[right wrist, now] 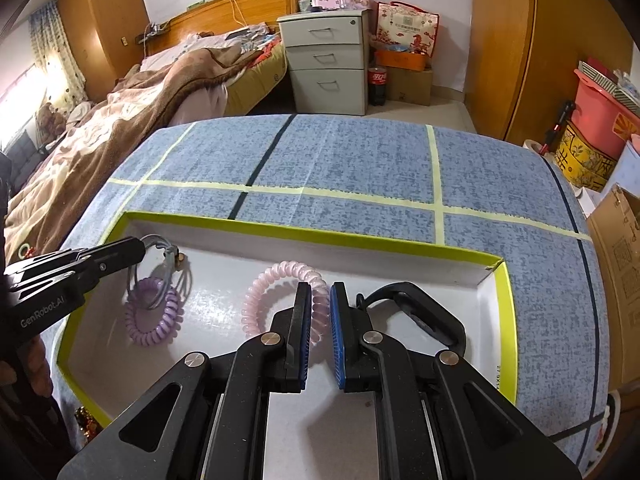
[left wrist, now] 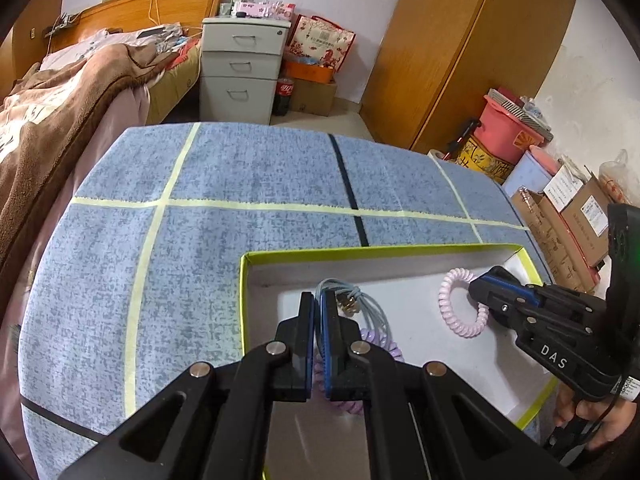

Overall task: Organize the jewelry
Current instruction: 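Carry the cords and pink coil into the tray and open both tools, then move back to the jewelry and grasp the pale blue coil with the right tool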

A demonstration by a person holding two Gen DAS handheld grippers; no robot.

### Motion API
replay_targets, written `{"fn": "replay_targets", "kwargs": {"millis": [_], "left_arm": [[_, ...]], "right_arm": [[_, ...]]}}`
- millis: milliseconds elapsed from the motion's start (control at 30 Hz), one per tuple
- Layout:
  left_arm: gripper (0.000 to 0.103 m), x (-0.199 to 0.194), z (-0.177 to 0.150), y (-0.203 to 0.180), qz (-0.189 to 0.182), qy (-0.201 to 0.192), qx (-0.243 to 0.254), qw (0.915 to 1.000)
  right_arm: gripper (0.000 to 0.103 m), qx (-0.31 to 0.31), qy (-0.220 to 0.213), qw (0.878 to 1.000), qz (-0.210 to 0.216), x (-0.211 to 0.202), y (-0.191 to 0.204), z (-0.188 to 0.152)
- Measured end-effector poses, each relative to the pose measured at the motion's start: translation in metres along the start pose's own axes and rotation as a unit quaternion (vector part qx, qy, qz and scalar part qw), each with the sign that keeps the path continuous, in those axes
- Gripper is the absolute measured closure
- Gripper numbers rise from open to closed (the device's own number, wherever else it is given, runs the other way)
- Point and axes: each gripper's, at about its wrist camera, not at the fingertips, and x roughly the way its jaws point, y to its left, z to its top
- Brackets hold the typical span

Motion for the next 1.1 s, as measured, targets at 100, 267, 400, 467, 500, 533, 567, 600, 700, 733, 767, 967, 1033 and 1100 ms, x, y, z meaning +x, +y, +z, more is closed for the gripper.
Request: {"fn": "replay_targets", "kwargs": {"millis": [100, 267, 400, 467, 500, 533, 567, 600, 700, 733, 767, 967, 1033, 1100], "left_arm": [[0.099, 0.001, 0.000, -0.001, 0.001, 0.000, 0.001, 1.0000], [0.094, 0.002, 0.001, 0.000, 0.003, 0.002, 0.000, 1.0000], [0.075, 0.000, 0.000, -0.003, -0.004, -0.001, 0.003, 1.0000], [0.067, -0.004, 0.000, -0.005, 0.004, -0.006, 0.008, 0.9999], [0.066, -0.006, -0.001, -0.006, 0.002, -0.007, 0.008, 0.9999], [0.065, -0.007, -0.001, -0.005, -0.001, -0.007, 0.005, 1.0000], [0.065, -0.009, -0.002, -0.004, -0.003, -0.008, 0.004, 1.0000], [0.065, -0.012, -0.003, -0.004, -0.004, -0.010, 0.002, 0.9999], [0.059, -0.023, -0.006, -0.004, -0.002, -0.019, 0.007, 0.9998], [0.058, -0.029, -0.008, -0.005, -0.004, -0.024, 0.009, 0.9997], [0.057, -0.035, -0.010, -0.006, -0.007, -0.029, 0.012, 0.9995], [0.054, -0.068, -0.022, -0.007, -0.006, -0.053, 0.021, 0.9984], [0.054, -0.078, -0.031, -0.008, -0.007, -0.060, 0.022, 0.9979], [0.054, -0.087, -0.041, -0.006, -0.010, -0.060, 0.022, 0.9979]], "right_arm": [[0.093, -0.001, -0.001, 1.000, 0.000, 0.001, 0.000, 0.000], [0.093, -0.006, -0.002, 1.000, -0.008, 0.002, 0.002, 0.000], [0.091, -0.002, -0.006, 1.000, -0.006, 0.000, 0.001, 0.000], [0.083, -0.001, -0.008, 1.000, -0.005, -0.003, 0.001, 0.000], [0.079, -0.001, -0.010, 1.000, -0.003, -0.005, 0.001, 0.000], [0.071, -0.002, -0.012, 1.000, -0.001, -0.007, 0.001, -0.001], [0.064, -0.003, -0.017, 1.000, 0.002, -0.010, 0.002, -0.002], [0.063, -0.003, -0.020, 1.000, 0.002, -0.012, 0.003, -0.002], [0.063, 0.000, -0.026, 1.000, 0.006, -0.019, 0.004, -0.005], [0.063, 0.001, -0.027, 1.000, 0.008, -0.021, 0.004, -0.006], [0.063, 0.002, -0.029, 1.000, 0.008, -0.024, 0.004, -0.008], [0.063, 0.006, -0.052, 0.998, 0.019, -0.054, 0.009, -0.024], [0.063, 0.007, -0.058, 0.998, 0.019, -0.063, 0.010, -0.029], [0.063, 0.012, -0.070, 0.997, 0.026, -0.077, 0.010, -0.039]]}}
